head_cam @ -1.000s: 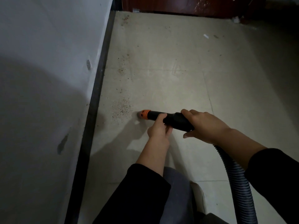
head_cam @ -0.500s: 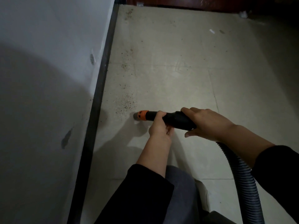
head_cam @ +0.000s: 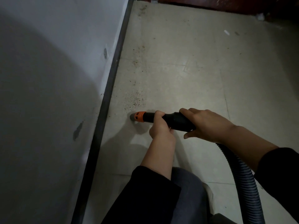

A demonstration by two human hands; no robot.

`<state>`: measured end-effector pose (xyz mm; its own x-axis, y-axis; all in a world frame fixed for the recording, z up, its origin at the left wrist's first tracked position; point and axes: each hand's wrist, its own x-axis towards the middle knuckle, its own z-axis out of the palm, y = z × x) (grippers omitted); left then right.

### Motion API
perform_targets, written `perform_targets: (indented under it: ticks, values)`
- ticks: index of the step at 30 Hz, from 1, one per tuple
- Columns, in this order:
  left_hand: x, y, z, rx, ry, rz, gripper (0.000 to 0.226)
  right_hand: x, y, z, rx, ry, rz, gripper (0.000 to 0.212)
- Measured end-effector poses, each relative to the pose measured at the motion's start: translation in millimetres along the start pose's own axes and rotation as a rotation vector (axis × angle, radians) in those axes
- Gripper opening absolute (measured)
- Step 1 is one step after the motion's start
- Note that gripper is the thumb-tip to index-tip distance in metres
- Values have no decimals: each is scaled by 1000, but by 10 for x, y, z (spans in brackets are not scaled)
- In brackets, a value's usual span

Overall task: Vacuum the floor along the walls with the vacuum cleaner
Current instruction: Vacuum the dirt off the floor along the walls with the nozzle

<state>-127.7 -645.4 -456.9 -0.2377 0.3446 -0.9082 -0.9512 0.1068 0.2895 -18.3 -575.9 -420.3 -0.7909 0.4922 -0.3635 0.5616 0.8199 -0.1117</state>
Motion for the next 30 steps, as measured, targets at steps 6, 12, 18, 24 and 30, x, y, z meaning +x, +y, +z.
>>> perform_targets:
  ticks: [6, 12, 18, 24, 30]
  values:
    - [-11, 99, -57, -40, 17, 15, 26, 80, -88, -19, -10, -14, -20, 64]
    - [-19, 223, -117, -62, 45, 25, 13, 214, -193, -35, -34, -15, -50, 62]
    - [-12, 337, -204, -44, 89, 40, 14, 335, -313, -31, -28, -14, -92, 63]
    - [8, 467, -294, -79, 108, 65, 13, 448, -450, -25, -22, -21, -123, 63]
    - [45, 588, -386, -107, 88, 86, 19, 552, -577, -2, -31, -5, -135, 63]
